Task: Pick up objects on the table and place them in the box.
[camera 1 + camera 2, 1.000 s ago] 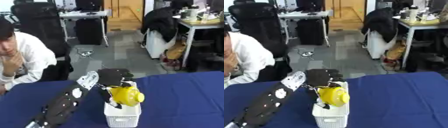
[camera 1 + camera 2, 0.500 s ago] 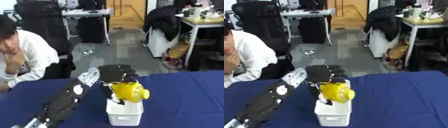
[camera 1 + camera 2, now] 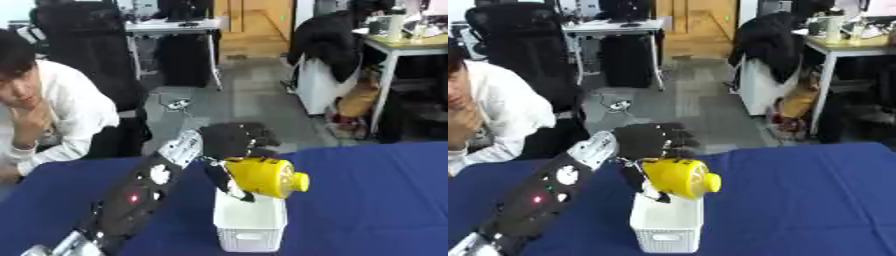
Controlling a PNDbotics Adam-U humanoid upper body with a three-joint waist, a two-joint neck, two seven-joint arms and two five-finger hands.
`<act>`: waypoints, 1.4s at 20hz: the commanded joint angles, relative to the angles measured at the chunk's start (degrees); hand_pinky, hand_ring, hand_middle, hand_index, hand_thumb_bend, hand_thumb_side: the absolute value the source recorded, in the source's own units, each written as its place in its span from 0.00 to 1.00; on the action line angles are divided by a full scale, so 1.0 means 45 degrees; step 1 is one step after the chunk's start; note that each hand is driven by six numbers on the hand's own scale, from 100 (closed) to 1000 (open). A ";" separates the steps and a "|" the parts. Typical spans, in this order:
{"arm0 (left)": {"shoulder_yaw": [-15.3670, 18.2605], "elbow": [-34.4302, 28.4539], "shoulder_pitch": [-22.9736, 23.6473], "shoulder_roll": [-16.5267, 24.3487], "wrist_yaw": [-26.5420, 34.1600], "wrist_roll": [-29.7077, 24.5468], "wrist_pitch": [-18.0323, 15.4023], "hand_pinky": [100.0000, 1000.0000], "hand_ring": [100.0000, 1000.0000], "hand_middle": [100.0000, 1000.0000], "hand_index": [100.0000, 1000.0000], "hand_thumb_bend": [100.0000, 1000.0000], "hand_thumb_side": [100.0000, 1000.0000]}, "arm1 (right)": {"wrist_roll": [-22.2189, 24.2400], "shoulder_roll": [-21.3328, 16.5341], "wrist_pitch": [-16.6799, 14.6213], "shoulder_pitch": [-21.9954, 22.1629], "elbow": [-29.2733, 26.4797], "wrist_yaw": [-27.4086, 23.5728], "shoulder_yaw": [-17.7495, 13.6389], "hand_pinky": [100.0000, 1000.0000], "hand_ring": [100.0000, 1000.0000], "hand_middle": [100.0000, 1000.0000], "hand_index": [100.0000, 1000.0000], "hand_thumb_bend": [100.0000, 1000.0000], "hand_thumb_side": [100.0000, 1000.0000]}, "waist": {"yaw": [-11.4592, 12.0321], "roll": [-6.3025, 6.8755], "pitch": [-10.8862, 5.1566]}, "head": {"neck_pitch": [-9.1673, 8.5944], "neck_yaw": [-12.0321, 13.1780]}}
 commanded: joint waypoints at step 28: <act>0.1061 -0.2028 -0.0042 0.1699 0.6294 0.0911 0.0322 1.00 1.00 1.00 0.98 0.44 0.80 | 0.0054 -0.0367 0.0097 0.0101 -0.0197 0.0234 -0.0325 0.02 0.14 0.12 0.07 0.00 0.80 | 0.0622 0.0074 -0.0233 | -0.2599 -0.2867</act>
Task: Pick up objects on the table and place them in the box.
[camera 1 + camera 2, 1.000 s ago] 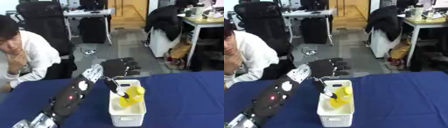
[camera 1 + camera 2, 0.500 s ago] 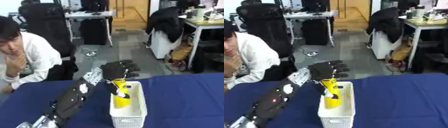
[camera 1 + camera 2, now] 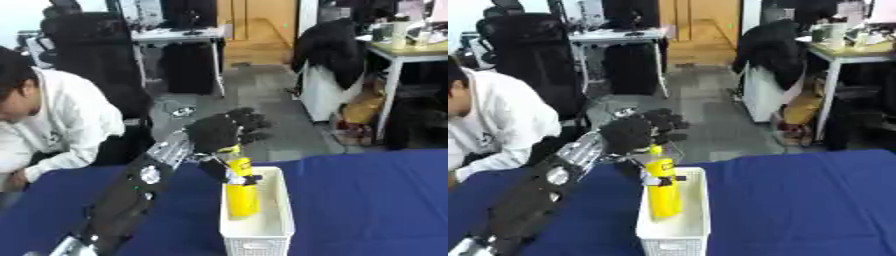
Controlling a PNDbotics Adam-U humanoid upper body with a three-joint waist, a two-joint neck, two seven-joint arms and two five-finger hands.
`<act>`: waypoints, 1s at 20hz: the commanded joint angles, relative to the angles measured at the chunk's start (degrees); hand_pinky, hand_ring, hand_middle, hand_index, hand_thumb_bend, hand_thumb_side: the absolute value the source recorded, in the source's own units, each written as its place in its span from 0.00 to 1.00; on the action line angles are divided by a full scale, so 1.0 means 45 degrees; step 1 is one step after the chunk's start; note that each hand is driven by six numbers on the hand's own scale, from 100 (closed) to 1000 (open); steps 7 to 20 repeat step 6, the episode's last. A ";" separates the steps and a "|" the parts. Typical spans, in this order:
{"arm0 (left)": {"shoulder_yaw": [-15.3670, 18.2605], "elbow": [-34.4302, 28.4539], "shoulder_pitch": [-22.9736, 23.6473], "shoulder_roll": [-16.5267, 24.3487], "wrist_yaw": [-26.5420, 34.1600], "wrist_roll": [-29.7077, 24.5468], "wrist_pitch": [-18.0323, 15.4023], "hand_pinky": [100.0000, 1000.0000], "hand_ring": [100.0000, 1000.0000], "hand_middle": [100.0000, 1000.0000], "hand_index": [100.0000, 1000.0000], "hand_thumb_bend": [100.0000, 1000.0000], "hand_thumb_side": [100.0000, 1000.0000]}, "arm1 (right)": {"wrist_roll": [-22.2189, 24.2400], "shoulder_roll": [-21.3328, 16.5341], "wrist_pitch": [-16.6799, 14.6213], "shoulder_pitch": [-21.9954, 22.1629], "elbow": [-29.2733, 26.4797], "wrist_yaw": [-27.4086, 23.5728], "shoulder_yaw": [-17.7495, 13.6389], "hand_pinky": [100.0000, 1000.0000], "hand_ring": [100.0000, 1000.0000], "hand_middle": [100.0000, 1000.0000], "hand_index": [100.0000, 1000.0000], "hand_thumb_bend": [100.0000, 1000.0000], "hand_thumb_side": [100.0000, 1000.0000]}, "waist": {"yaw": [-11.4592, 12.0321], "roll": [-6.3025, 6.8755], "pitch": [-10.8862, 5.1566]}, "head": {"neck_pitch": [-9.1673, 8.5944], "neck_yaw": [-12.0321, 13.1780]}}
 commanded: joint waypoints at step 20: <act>0.0245 -0.3485 0.0682 0.2171 0.7713 -0.1339 0.0722 0.68 0.72 0.84 0.83 0.23 0.47 | -0.0216 -0.0666 -0.0023 0.0253 -0.0199 0.0361 -0.0186 0.02 0.14 0.12 0.09 0.00 0.81 | 0.0485 0.0036 -0.0382 | -0.2947 -0.3189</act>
